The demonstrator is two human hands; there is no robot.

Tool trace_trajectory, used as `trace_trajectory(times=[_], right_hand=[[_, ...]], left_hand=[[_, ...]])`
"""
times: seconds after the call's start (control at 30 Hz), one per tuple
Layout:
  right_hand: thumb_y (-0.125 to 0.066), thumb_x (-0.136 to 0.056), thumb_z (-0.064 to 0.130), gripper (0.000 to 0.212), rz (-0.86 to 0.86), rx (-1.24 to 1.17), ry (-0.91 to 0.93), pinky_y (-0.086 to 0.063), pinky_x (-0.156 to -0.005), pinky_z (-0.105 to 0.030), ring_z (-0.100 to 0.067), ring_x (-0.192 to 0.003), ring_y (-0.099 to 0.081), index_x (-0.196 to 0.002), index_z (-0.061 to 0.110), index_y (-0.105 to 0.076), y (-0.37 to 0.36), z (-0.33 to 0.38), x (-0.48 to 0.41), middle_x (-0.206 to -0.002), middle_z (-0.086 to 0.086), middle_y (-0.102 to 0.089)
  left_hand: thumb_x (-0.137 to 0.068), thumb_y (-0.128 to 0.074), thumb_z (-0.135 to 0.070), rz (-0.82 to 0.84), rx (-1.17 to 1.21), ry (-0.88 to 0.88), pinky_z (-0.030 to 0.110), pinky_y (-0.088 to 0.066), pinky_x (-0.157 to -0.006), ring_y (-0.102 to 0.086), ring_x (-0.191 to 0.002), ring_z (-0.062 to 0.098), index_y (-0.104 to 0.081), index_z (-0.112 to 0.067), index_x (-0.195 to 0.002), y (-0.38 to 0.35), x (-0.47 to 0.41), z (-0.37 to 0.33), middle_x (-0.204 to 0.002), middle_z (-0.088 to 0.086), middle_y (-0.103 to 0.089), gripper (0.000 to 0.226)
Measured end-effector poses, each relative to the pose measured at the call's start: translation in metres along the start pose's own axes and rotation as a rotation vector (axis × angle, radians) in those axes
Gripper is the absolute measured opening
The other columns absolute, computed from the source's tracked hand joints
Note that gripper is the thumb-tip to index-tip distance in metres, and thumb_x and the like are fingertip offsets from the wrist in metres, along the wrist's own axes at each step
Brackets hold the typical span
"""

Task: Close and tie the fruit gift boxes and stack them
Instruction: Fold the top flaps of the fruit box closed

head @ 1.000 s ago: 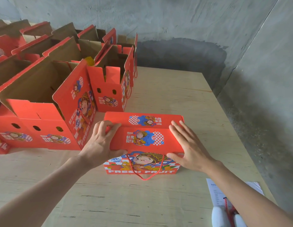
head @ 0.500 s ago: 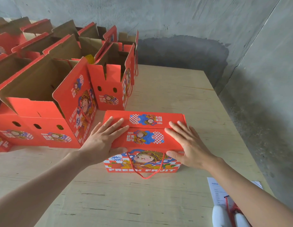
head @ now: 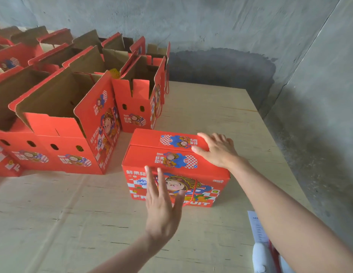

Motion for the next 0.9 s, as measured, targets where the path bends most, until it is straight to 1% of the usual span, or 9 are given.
trace_trajectory(times=[0.1,0.2,0.3,0.4,0.53,0.6,0.7,0.8,0.9], right_hand=[[-0.029,-0.086,0.074,0.07,-0.069,0.055,-0.104,-0.028,-0.102,-0.045,-0.034,-0.126,-0.039,-0.139,0.028,-0.033,0.003,-0.002,0.02,-0.132,-0.017,-0.047],[-0.031,-0.088,0.071,0.069,-0.116,0.08,-0.207,-0.035,-0.093,-0.043,-0.037,-0.118,-0.046,-0.126,0.013,-0.038,0.003,-0.006,0.051,-0.122,-0.023,-0.052],[-0.033,-0.09,0.068,0.066,-0.115,0.072,-0.247,-0.041,-0.082,-0.041,-0.037,-0.11,-0.054,-0.117,0.008,-0.038,0.003,-0.009,0.08,-0.115,-0.022,-0.058],[-0.042,-0.091,0.061,0.05,-0.08,-0.006,-0.231,-0.038,-0.071,-0.036,-0.035,-0.103,-0.059,-0.1,0.012,-0.037,0.005,-0.005,0.105,-0.109,-0.015,-0.062],[-0.052,-0.09,0.053,0.041,-0.064,-0.486,-0.299,-0.045,-0.073,-0.036,-0.029,-0.079,-0.057,-0.077,0.014,-0.048,-0.012,-0.014,0.14,-0.072,-0.003,-0.056],[-0.042,-0.092,0.059,0.053,0.004,-0.725,-0.422,-0.053,-0.077,-0.041,-0.031,-0.072,-0.059,-0.063,0.015,-0.047,-0.03,-0.018,0.153,-0.062,-0.006,-0.052],[-0.027,-0.09,0.071,0.07,0.146,-0.976,-0.642,-0.05,-0.081,-0.034,-0.02,-0.087,-0.059,-0.111,0.015,-0.062,-0.06,-0.019,0.158,-0.09,0.0,-0.059],[-0.042,-0.091,0.064,0.059,0.17,-1.386,-0.698,-0.041,-0.104,-0.038,-0.022,-0.115,-0.058,-0.124,0.018,-0.061,-0.071,-0.007,0.144,-0.12,0.0,-0.065],[-0.062,-0.09,0.031,0.022,0.001,-1.683,-0.742,-0.049,-0.093,-0.043,-0.029,-0.095,-0.065,-0.098,0.01,-0.067,-0.053,-0.001,0.128,-0.099,-0.012,-0.071]], left_hand=[[-0.098,-0.044,-0.03,-0.002,0.258,0.205,0.026,0.006,-0.117,0.027,-0.136,0.004,0.009,-0.007,-0.148,-0.013,-0.021,-0.003,-0.151,0.003,0.031,0.076],[-0.097,-0.048,-0.03,0.077,0.179,0.206,0.011,0.007,-0.107,0.016,-0.14,0.004,0.004,-0.004,-0.149,-0.011,-0.05,0.005,-0.157,0.006,0.018,0.078],[-0.095,-0.055,-0.025,0.243,0.171,0.133,0.016,-0.002,-0.111,0.0,-0.146,0.01,-0.006,-0.009,-0.151,-0.011,-0.072,0.013,-0.159,0.003,0.0,0.076],[-0.094,-0.058,-0.027,0.369,0.324,0.282,0.036,-0.012,-0.119,-0.013,-0.145,0.015,-0.013,-0.017,-0.152,-0.012,-0.088,0.027,-0.159,0.003,-0.011,0.074],[-0.089,-0.049,-0.059,0.177,0.237,0.639,0.044,-0.042,-0.103,-0.052,-0.12,0.034,-0.049,0.005,-0.129,-0.009,-0.071,0.055,-0.132,0.023,-0.053,0.076],[-0.092,-0.034,-0.063,0.157,0.428,0.861,0.042,-0.049,-0.093,-0.061,-0.103,0.033,-0.061,0.003,-0.111,-0.018,-0.046,0.062,-0.112,0.021,-0.063,0.074],[-0.098,-0.032,-0.053,0.386,0.86,1.089,0.04,-0.055,-0.072,-0.064,-0.085,0.033,-0.064,-0.009,-0.103,-0.044,-0.02,0.053,-0.099,0.018,-0.066,0.054],[-0.093,-0.044,-0.026,0.334,0.884,1.089,0.027,-0.042,-0.059,-0.052,-0.07,0.026,-0.056,-0.013,-0.084,-0.039,-0.027,0.052,-0.082,0.012,-0.054,0.02],[-0.091,-0.055,-0.012,0.054,0.827,0.908,0.026,-0.033,-0.059,-0.045,-0.067,0.017,-0.053,-0.014,-0.07,-0.013,-0.053,0.042,-0.072,0.003,-0.05,0.021]])
Point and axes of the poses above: each hand's wrist, its own x-axis away from the middle knuckle, its own y-axis out of the back of the hand, z = x × y, the point moved 7 cm from there along -x, towards the middle knuckle
